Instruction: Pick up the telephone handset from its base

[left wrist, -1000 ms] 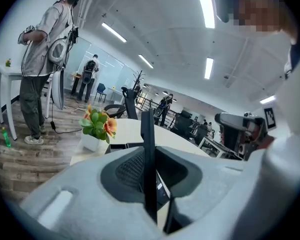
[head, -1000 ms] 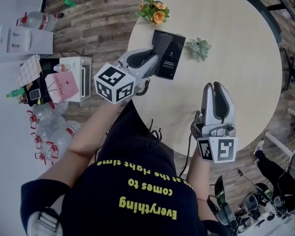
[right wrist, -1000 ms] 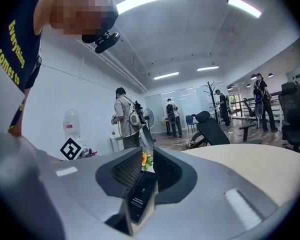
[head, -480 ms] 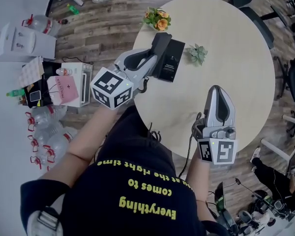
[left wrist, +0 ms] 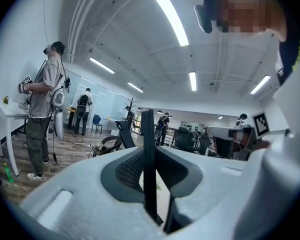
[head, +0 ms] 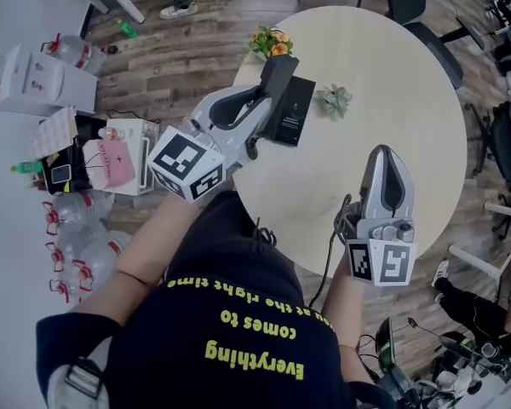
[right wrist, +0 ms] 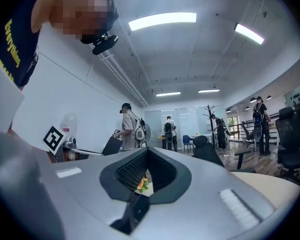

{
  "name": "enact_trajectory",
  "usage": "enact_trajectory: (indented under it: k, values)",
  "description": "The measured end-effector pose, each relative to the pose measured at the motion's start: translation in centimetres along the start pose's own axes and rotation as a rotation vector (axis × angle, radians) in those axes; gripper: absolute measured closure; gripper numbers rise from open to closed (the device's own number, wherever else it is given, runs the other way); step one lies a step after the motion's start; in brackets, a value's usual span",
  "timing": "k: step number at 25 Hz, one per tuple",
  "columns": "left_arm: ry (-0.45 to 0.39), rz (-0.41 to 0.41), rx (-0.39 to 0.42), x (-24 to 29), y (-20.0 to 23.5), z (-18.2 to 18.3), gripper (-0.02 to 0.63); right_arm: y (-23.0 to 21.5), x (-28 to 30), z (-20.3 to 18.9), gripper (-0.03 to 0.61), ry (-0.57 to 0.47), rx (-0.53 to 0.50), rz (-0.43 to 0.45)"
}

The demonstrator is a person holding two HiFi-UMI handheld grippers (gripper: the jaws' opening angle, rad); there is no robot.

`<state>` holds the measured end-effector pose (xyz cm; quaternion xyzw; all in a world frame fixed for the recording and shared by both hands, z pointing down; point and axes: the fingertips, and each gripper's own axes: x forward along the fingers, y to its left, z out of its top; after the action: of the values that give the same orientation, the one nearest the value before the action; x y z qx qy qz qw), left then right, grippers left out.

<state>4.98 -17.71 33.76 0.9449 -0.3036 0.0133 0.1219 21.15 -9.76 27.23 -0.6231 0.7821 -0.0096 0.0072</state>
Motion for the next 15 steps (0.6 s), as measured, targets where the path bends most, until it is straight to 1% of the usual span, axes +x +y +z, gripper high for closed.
enact_trajectory:
  k: [5, 10, 15]
  values:
    - [-0.051, -0.015, 0.009, -1.1, -0.3, 2.4, 0.54, 0.7, 0.0, 1.7, 0.568, -0.04, -0.016, -0.009]
    - [-0.099, -0.028, 0.051, -2.1, -1.0, 4.8, 0.54, 1.3, -0.1, 2.9, 0.568, -0.065, -0.032, -0.016]
    - [-0.144, -0.036, 0.072, -3.2, -1.3, 6.2, 0.54, 2.0, -0.4, 3.9, 0.568, -0.087, -0.052, -0.021]
